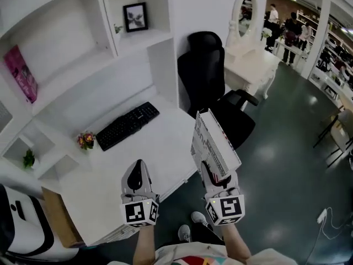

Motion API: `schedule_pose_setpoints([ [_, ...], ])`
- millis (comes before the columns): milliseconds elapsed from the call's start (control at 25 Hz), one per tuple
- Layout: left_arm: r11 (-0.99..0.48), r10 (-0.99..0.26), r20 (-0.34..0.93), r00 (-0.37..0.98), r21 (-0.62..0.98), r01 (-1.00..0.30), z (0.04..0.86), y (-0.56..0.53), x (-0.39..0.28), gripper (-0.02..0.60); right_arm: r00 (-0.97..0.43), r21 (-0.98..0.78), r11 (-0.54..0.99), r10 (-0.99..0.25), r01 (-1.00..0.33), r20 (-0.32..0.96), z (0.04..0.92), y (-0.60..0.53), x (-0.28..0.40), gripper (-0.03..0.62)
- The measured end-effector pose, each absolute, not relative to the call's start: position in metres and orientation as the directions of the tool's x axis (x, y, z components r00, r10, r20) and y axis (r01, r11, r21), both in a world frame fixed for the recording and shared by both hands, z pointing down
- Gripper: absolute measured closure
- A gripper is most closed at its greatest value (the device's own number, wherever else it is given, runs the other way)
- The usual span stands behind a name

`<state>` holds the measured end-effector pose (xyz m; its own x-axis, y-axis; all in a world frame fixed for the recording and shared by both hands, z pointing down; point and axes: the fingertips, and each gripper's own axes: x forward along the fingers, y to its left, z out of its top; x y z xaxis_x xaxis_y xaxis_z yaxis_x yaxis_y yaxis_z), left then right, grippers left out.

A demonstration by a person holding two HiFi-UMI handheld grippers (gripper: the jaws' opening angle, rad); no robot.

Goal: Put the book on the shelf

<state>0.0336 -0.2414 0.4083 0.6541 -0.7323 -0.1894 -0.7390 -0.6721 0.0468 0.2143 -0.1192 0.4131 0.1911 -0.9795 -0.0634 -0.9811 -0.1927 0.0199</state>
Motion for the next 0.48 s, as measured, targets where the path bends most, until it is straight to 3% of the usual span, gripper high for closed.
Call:
schedule_pose_setpoints([
  [480, -0.325, -0.928, -0.207, 0.310, 0.042, -0.945, 0.373, -0.261, -0.061, 0.578, -0.209, 0.027, 0.208, -0.975, -0.978, -0.072, 0.399, -0.227, 0.140, 0.437],
])
